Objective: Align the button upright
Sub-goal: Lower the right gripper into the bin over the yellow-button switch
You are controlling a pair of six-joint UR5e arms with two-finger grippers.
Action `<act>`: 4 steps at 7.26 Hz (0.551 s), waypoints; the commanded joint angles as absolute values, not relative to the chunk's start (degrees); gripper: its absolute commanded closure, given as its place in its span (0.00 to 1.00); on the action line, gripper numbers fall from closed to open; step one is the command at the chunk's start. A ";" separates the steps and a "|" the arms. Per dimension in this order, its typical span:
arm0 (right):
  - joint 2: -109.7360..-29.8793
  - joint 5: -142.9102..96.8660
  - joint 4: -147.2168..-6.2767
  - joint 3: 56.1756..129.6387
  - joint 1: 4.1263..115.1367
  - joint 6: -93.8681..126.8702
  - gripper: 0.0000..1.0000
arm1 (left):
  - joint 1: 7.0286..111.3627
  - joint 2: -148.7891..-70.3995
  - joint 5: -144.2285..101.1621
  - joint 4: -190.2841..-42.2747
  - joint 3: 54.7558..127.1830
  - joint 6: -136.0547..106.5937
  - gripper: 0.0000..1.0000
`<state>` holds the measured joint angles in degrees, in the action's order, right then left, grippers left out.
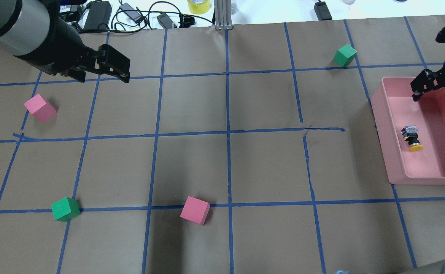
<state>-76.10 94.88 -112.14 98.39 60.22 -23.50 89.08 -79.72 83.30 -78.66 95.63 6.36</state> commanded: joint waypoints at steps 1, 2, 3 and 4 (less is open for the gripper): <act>-72.96 95.27 -113.73 99.32 59.41 -23.29 0.00 | 89.03 -79.72 83.32 -78.66 95.62 6.33 0.00; -71.47 95.36 -113.82 100.10 59.41 -23.29 0.00 | 89.12 -79.63 83.32 -78.66 95.62 6.24 0.00; -70.67 96.23 -114.51 100.80 59.24 -23.38 0.00 | 89.12 -79.63 83.23 -78.66 95.62 6.24 0.00; -70.32 96.76 -114.52 101.77 58.19 -23.29 0.00 | 89.12 -79.63 83.23 -78.66 95.62 6.24 0.00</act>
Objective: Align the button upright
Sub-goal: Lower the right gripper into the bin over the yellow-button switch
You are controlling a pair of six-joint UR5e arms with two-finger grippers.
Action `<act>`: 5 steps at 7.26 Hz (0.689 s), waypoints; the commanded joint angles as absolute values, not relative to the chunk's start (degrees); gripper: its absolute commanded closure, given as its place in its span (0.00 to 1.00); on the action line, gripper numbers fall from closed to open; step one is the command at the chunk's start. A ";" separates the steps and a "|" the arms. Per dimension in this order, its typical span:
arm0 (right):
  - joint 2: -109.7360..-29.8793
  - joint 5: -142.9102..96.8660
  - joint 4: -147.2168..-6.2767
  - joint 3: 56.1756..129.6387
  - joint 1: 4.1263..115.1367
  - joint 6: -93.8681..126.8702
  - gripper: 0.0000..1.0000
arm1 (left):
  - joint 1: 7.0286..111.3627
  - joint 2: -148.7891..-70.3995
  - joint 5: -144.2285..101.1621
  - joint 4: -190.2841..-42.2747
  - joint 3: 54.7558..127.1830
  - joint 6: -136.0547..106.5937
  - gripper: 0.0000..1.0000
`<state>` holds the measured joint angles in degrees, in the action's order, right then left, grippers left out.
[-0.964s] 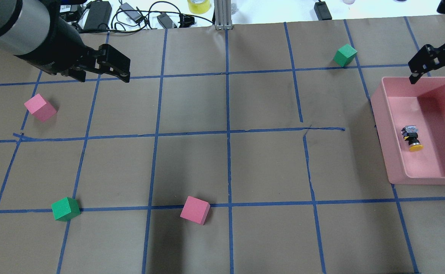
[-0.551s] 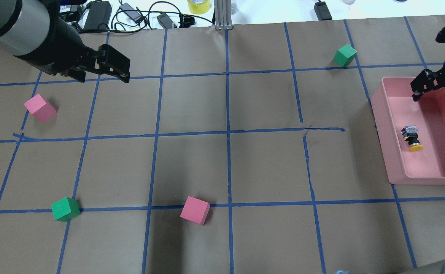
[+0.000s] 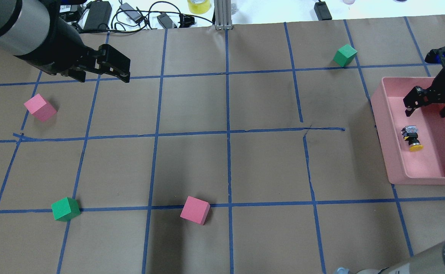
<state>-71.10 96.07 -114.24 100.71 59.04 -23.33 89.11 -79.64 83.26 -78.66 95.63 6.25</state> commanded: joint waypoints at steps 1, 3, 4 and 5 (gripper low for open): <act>-70.31 96.59 -114.96 103.60 57.75 -23.20 0.00 | 89.12 -79.63 83.23 -78.66 95.62 6.24 0.00; -70.23 96.86 -119.95 106.95 57.22 -23.20 0.00 | 89.12 -79.54 83.23 -78.66 95.71 6.24 0.00; -69.79 96.94 -120.49 107.57 57.13 -23.46 0.00 | 89.12 -79.54 83.23 -78.66 95.71 6.24 0.00; -69.35 97.29 -120.85 107.75 56.69 -23.73 0.00 | 89.12 -79.54 83.23 -78.66 95.71 6.24 0.00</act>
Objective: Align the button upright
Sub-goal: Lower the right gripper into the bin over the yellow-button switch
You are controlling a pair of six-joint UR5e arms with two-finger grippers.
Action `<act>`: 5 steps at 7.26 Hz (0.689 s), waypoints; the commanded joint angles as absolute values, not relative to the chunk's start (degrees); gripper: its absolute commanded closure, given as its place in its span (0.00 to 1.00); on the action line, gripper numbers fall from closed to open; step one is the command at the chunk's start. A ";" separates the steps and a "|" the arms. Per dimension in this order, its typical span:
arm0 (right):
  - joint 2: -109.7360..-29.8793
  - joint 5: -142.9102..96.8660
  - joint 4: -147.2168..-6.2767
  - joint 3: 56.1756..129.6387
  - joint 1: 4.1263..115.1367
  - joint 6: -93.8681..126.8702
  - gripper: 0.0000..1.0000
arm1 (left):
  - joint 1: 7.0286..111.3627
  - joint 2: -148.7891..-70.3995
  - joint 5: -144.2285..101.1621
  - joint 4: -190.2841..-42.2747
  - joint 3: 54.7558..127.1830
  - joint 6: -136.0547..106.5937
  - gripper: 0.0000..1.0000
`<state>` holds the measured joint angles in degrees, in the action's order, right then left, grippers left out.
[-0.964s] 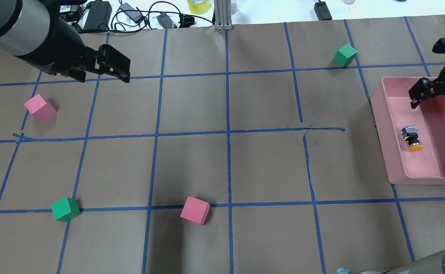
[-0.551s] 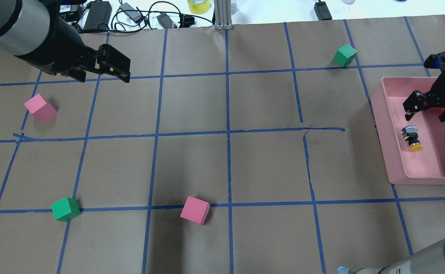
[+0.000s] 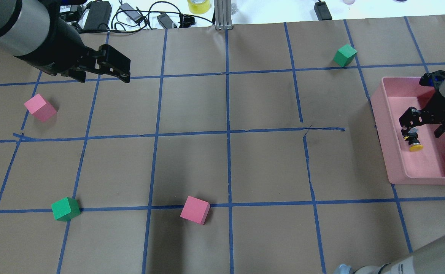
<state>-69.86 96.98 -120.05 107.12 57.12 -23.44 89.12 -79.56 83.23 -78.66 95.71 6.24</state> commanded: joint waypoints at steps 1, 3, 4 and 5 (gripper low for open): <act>-69.08 97.82 -120.85 107.75 56.25 -23.73 0.00 | 89.12 -79.54 83.23 -78.66 95.71 6.24 0.00; -67.95 97.82 -120.85 107.84 55.90 -23.73 0.00 | 89.12 -79.37 83.23 -78.75 95.71 6.15 0.00; -67.24 97.74 -120.94 107.84 55.81 -23.73 0.00 | 89.12 -79.02 83.23 -78.75 96.23 6.15 0.00; -67.15 97.56 -121.98 107.84 55.81 -24.08 0.33 | 89.12 -78.67 83.15 -78.66 96.94 6.24 0.00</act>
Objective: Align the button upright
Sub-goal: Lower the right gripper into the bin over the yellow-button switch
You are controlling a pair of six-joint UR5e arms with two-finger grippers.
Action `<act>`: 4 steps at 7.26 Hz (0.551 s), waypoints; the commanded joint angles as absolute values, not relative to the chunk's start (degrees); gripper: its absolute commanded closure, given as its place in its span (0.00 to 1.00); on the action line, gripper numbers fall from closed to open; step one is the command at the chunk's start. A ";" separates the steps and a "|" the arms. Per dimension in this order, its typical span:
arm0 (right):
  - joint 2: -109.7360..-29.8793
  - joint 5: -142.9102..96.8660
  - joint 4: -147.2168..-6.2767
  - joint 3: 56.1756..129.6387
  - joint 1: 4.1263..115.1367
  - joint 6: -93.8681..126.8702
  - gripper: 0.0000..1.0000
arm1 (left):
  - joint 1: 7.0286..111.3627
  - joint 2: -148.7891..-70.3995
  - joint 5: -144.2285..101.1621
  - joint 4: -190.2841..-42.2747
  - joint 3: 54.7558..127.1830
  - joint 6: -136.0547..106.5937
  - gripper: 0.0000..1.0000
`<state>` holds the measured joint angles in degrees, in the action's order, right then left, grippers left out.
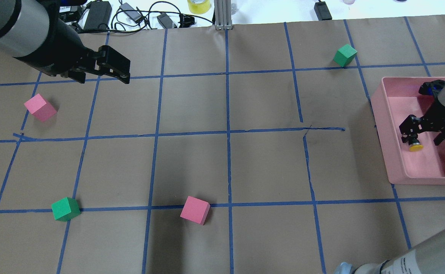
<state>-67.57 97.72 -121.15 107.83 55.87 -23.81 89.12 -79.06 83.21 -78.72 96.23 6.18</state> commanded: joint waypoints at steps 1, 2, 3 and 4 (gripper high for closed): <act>-67.24 97.82 -121.91 107.75 55.81 -24.26 0.99 | 89.12 -78.49 83.23 -78.66 96.94 6.24 0.00; -67.58 97.74 -121.56 107.58 55.81 -24.52 1.00 | 89.12 -78.49 83.23 -78.75 97.03 6.24 0.00; -67.76 97.65 -121.38 106.88 55.81 -24.26 1.00 | 89.12 -78.40 83.23 -78.75 97.03 6.33 0.00; -68.20 97.12 -120.77 106.88 55.81 -24.08 1.00 | 89.12 -78.40 83.23 -78.75 97.03 6.24 0.00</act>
